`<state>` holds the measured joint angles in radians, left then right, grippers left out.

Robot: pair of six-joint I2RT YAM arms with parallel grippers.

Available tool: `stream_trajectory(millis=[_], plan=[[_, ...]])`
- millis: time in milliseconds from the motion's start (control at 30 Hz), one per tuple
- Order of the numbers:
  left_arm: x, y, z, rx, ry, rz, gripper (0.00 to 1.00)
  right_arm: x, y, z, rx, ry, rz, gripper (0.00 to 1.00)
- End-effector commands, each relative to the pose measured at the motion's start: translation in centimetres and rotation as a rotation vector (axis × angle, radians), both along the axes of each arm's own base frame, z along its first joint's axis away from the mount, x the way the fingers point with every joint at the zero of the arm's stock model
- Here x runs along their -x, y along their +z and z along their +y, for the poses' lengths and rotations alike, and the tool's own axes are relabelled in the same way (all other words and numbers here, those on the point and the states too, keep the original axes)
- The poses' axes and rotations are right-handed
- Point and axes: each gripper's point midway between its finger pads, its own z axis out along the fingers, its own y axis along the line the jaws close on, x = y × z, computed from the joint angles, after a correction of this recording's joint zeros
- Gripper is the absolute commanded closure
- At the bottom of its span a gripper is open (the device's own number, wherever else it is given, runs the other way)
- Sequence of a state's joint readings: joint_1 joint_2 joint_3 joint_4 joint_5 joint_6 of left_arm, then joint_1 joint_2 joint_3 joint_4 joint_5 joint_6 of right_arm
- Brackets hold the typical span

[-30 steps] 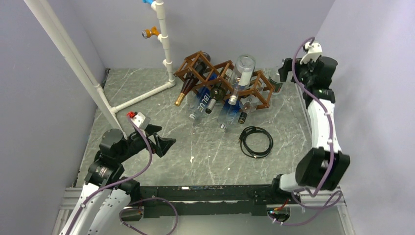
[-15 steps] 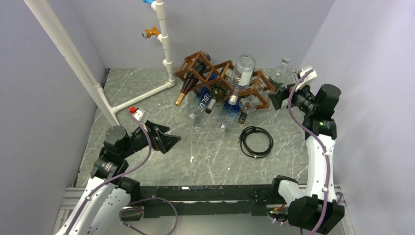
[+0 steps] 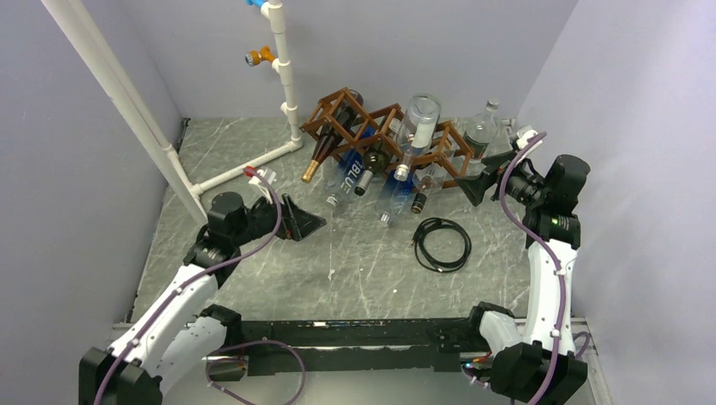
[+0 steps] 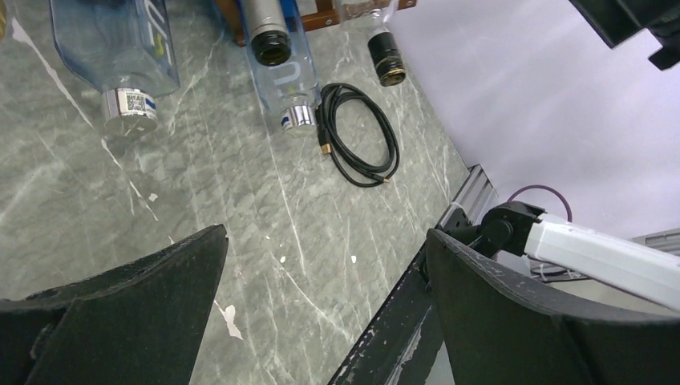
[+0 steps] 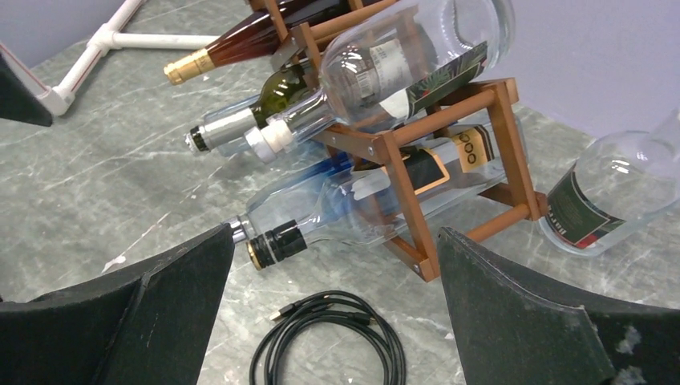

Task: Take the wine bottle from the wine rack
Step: Place the wine bottle at the corner of the board, then pick up the wine bottle from the wine rack.

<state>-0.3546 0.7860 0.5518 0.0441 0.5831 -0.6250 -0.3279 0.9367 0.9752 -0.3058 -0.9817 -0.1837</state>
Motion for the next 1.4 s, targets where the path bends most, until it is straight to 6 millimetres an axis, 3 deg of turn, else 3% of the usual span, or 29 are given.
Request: stream_trajectory(millis=[0, 433, 1367], plan=[[-1.6, 2.6, -1.0, 0.047, -0.025, -0.040, 0.00, 0.7, 0.2, 0.7, 0.001, 0.062, -0.028, 0.01], [-4.4, 2.2, -0.9, -0.098, 0.055, 0.026, 0.01, 1.1, 0.3, 1.0, 0.007, 0.074, -0.041, 0.01], [-10.6, 4.7, -1.9, -0.375, 0.320, -0.018, 0.00, 0.8, -0.2, 0.7, 0.009, 0.060, -0.044, 0.01]])
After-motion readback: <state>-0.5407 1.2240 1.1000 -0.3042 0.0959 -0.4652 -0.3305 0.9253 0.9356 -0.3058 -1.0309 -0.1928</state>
